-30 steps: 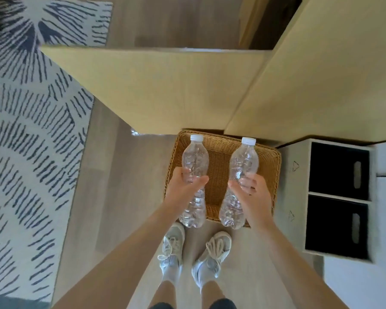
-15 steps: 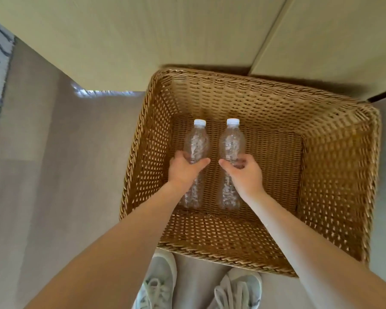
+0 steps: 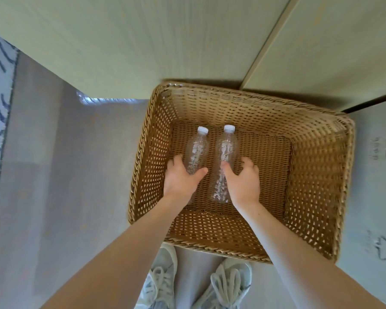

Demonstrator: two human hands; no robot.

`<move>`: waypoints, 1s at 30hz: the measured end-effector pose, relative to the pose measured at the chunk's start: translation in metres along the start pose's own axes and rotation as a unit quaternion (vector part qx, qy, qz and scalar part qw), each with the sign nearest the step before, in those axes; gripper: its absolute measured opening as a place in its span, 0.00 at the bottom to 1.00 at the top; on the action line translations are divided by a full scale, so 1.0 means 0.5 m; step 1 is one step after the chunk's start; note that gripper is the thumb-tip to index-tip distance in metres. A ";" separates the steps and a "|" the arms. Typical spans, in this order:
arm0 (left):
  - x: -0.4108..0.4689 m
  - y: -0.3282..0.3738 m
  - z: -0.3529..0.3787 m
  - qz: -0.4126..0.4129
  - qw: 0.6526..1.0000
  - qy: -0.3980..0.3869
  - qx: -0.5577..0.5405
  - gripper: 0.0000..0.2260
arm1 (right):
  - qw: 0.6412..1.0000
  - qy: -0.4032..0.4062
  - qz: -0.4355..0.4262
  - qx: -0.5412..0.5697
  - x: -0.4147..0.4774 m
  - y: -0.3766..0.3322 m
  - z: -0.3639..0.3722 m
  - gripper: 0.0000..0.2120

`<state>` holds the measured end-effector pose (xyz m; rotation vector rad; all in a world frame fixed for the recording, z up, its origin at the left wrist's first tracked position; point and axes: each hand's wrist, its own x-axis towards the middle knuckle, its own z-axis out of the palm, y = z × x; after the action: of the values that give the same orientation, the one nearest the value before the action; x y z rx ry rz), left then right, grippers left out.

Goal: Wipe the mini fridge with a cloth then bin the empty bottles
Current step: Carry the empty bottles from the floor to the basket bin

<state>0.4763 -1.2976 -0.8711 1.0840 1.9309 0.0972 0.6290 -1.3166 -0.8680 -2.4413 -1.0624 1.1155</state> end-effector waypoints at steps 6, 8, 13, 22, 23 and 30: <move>-0.286 0.145 -0.230 0.122 0.992 0.002 0.018 0.16 | 0.997 0.042 -0.061 0.036 -0.213 -0.155 -0.265 0.20; -0.398 0.218 -0.328 0.177 0.984 0.007 0.027 0.15 | 0.994 0.051 -0.088 0.031 -0.293 -0.231 -0.382 0.18; -0.686 0.422 -0.591 0.309 0.946 0.046 0.081 0.13 | 0.982 0.068 -0.176 -0.007 -0.528 -0.433 -0.690 0.17; -1.099 0.693 -0.970 0.485 0.840 0.199 0.140 0.13 | 0.924 0.155 -0.335 -0.097 -0.888 -0.682 -1.104 0.19; -1.131 0.705 -0.992 0.496 0.829 0.216 0.141 0.13 | 0.917 0.161 -0.349 -0.103 -0.914 -0.693 -1.131 0.21; -1.264 0.675 -1.053 0.529 0.797 0.228 0.183 0.24 | 0.872 0.212 -0.425 -0.117 -1.016 -0.695 -1.206 0.28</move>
<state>0.4485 -1.3704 0.0147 2.4984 1.4946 0.6722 0.6704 -1.3935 -0.0109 -1.8276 -1.8837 0.1637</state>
